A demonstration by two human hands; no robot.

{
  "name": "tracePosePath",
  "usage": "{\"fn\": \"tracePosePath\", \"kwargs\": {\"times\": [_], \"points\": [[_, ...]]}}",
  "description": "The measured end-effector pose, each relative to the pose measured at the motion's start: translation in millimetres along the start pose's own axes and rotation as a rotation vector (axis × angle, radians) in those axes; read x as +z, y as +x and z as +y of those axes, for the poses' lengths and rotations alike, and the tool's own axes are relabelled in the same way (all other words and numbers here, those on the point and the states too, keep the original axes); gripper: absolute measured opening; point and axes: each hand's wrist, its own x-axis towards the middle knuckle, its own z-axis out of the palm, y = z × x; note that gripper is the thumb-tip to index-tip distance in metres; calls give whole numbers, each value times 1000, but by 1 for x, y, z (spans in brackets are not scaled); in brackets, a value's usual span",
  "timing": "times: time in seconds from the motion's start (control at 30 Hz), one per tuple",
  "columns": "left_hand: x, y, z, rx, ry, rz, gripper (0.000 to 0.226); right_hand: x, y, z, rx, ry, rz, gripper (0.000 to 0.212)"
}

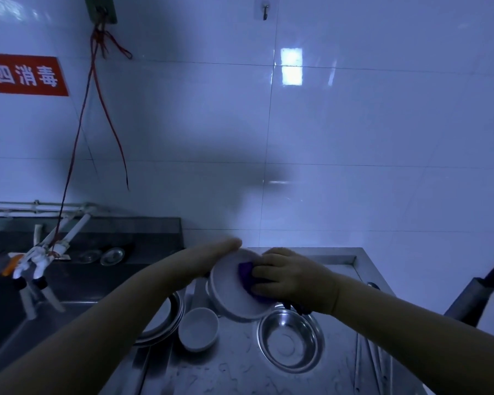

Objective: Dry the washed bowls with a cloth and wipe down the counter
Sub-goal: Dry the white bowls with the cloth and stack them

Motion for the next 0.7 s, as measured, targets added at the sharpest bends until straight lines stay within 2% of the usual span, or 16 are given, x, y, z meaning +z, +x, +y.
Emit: {"fn": "tracePosePath", "kwargs": {"times": [0.07, 0.1, 0.2, 0.3, 0.4, 0.47, 0.53, 0.6, 0.67, 0.7], "points": [[2, -7, 8, 180, 370, 213, 53, -2, -6, 0, 112, 53, -35, 22], [2, -12, 10, 288, 583, 261, 53, -5, -8, 1, 168, 91, -39, 24], [8, -25, 11, 495, 1048, 230, 60, -9, -11, 0, 229, 159, -78, 22], [13, -29, 9, 717, 1224, 187, 49, -9, -12, -5, 268, 238, -100, 17], [17, -27, 9, 777, 1177, 104, 22, -8, -15, -8, 361, 311, -99, 29], [18, -26, 7, 729, 1151, 76, 16, -8, -17, -9, 385, 319, -86, 31], [16, -26, 3, 660, 997, 98, 10, -8, -22, -9, 431, 330, 17, 36], [13, -27, -3, 513, 660, 133, 3, -7, -27, -8, 603, 401, 232, 48], [18, -29, -8, 338, 147, 154, 12, -8, -28, -5, 853, 473, 467, 61], [24, -29, -10, 287, -81, 162, 14, -9, -25, -3, 951, 498, 542, 61]]}}
